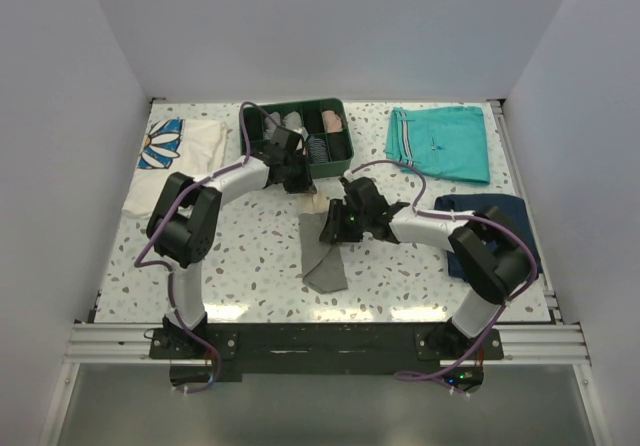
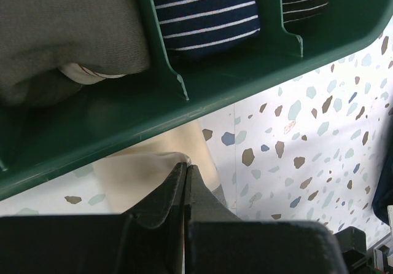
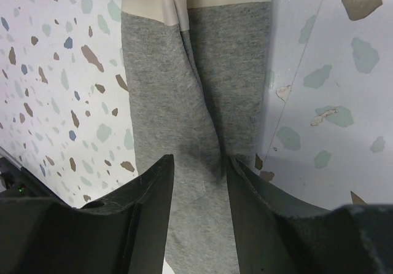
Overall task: Roll the underwear
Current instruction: Fold the underwear at the center of the board.
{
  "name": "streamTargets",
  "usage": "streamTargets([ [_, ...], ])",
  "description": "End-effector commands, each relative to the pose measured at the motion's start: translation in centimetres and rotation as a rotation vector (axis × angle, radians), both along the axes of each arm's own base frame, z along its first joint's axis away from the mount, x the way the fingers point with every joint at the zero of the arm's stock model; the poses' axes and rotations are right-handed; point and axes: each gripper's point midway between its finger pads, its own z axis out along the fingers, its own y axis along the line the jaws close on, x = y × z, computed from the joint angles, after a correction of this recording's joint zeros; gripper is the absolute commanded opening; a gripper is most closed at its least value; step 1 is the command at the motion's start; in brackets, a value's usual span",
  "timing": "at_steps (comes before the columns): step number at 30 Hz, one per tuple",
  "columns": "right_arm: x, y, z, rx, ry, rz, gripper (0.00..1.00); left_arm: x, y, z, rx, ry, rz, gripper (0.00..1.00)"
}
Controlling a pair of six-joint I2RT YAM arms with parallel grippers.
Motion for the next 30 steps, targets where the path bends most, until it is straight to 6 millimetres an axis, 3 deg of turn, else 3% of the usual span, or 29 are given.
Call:
streamTargets([
  [1, 0.8, 0.7, 0.9, 0.046, -0.028, -0.003, 0.43, 1.1, -0.6, 1.9, -0.02, -0.065, -0.016, 0.0],
  [9, 0.2, 1.5, -0.1, 0.076, 0.028, 0.014, 0.42, 1.1, -0.7, 2.0, -0.022, -0.066, -0.017, 0.0],
  [18, 0.1, 0.4, -0.3, 0.05, 0.017, -0.025, 0.4, 1.1, -0.6, 2.1, -0.019, -0.068, -0.018, 0.0],
  [21, 0.3, 0.1, -0.4, 0.046, 0.016, -0.035, 0.34, 1.2, -0.6, 2.2, -0.02, -0.071, -0.018, 0.0],
  [27, -0.1, 0.8, -0.5, 0.077, 0.042, -0.015, 0.31, 1.1, -0.6, 2.0, -0.021, -0.067, -0.016, 0.0],
  [30, -0.1, 0.8, -0.4, 0.083, 0.045, -0.015, 0.2, 1.1, -0.6, 2.2, -0.023, -0.069, -0.015, 0.0],
])
